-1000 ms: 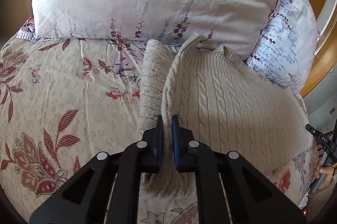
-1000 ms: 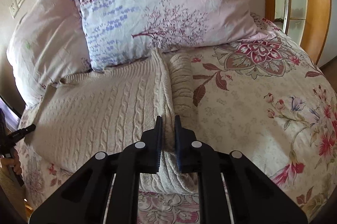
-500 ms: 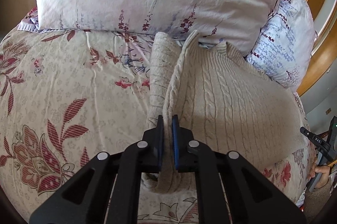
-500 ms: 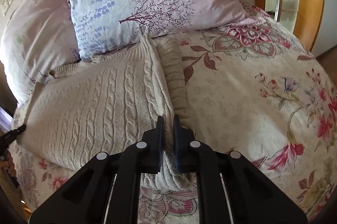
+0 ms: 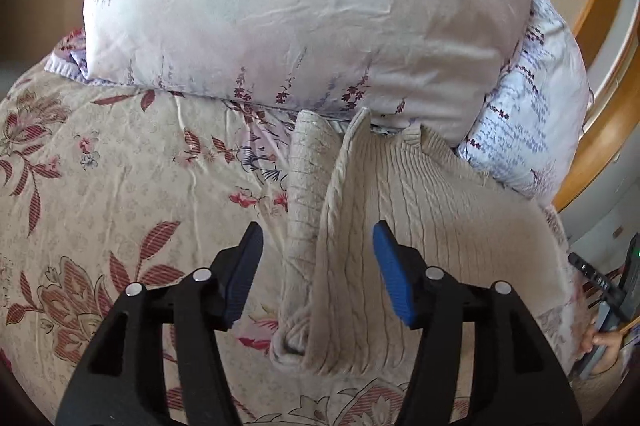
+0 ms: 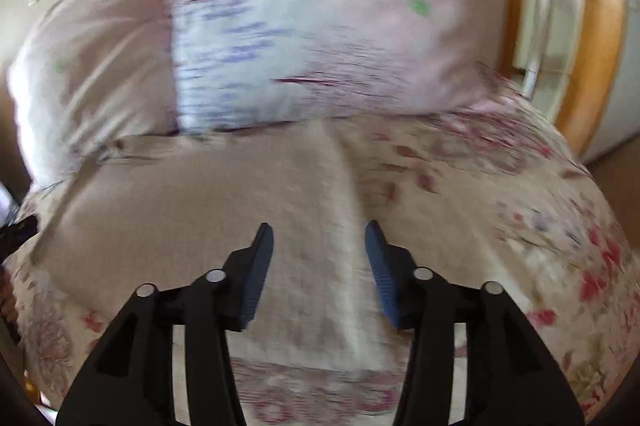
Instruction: Fold small clothes
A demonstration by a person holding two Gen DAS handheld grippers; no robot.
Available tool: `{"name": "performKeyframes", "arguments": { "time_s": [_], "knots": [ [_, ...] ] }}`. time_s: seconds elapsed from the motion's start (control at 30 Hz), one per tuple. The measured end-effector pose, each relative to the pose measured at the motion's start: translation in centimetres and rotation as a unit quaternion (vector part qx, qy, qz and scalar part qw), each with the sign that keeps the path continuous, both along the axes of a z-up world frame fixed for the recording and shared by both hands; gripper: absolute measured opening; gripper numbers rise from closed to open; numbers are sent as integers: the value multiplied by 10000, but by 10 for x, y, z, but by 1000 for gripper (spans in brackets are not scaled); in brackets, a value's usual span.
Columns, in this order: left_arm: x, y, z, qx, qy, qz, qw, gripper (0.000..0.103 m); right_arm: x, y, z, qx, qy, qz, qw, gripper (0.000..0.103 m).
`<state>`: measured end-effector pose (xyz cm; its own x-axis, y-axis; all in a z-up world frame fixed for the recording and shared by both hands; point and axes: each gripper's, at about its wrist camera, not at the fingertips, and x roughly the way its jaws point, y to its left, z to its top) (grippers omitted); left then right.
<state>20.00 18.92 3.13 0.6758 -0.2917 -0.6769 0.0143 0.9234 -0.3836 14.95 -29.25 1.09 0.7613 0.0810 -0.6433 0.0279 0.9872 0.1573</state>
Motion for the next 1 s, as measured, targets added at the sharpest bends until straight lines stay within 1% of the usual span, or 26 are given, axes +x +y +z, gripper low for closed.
{"name": "performKeyframes", "arguments": {
  "time_s": [0.1, 0.27, 0.4, 0.47, 0.5, 0.57, 0.67, 0.7, 0.8, 0.87, 1.0],
  "knots": [
    [11, -2, -4, -69, 155, -47, 9998, 61, 13, 22, -4, 32, 109, 345, 9993, 51],
    [33, -4, -17, -264, 505, -4, 9984, 61, 31, 51, -11, -96, 249, 650, 9975, 51],
    [43, -4, -26, -304, 688, 119, 9971, 59, 41, 69, -18, -462, 395, 710, 9956, 51],
    [46, -4, -28, -321, 664, 164, 9971, 59, 44, 76, -25, -681, 509, 729, 9937, 52],
    [47, -5, -28, -308, 657, 167, 9972, 59, 44, 78, -27, -753, 482, 730, 9933, 53],
    [49, -6, -29, -300, 624, 168, 9975, 59, 44, 78, -28, -739, 461, 730, 9935, 54],
    [56, -11, -29, -338, 579, 157, 9976, 56, 46, 71, -27, -500, 496, 734, 9948, 55],
    [57, -11, -30, -409, 576, 142, 9974, 52, 46, 71, -27, -464, 506, 735, 9949, 55],
    [60, -13, -32, -641, 559, 157, 9963, 50, 45, 70, -27, -428, 497, 749, 9950, 55],
    [60, -13, -32, -692, 572, 168, 9958, 47, 43, 71, -27, -424, 491, 739, 9952, 55],
    [60, -13, -35, -924, 625, 195, 9936, 45, 42, 70, -27, -354, 487, 738, 9955, 57]
  ]
}}
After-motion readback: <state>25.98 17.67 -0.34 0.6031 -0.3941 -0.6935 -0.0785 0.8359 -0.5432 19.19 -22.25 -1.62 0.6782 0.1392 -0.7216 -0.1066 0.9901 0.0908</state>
